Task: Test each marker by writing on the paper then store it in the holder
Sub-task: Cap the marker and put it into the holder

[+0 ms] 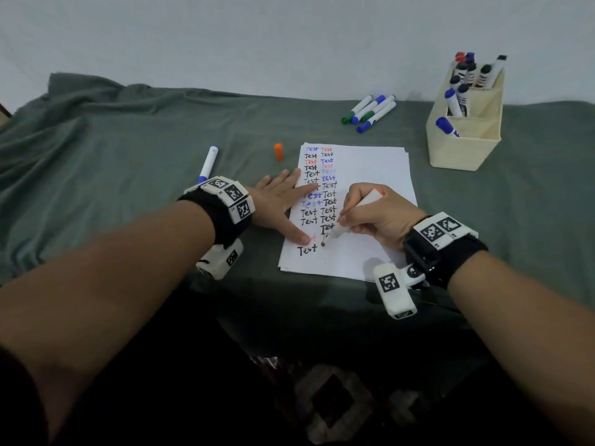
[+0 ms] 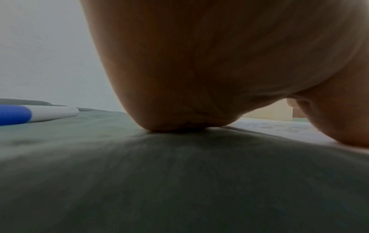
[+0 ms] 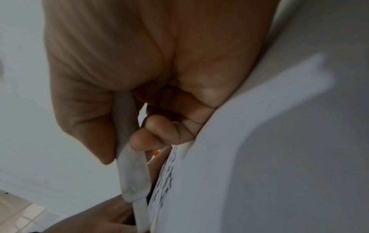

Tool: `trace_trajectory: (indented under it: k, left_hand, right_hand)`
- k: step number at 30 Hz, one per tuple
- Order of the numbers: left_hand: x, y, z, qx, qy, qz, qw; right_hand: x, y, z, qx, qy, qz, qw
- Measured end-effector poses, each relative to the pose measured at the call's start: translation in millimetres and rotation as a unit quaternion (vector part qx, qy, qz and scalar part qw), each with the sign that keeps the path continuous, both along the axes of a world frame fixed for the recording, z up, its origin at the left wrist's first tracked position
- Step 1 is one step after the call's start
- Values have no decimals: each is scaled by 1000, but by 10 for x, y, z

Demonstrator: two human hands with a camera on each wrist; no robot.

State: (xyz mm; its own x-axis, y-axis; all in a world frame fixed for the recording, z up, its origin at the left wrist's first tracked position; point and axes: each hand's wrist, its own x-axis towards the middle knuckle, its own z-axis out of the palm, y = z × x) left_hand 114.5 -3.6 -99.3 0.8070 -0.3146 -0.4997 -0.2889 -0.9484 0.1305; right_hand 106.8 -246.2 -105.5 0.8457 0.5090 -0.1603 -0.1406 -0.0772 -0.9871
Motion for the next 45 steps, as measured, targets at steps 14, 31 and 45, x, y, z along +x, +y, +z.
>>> trace_trajectory:
  k: [14, 31, 45]
  left_hand:
    - [5, -2, -7, 5, 4, 1, 1000]
    - [5, -9, -11, 16, 5, -5, 1000]
    - [9, -7, -25, 16, 4, -4, 1000]
  right_hand:
    - [-8, 1, -10, -9, -10, 1, 1000]
    - [44, -10, -82, 23, 1, -1, 1000]
    - [64, -33, -100, 44, 7, 1, 999]
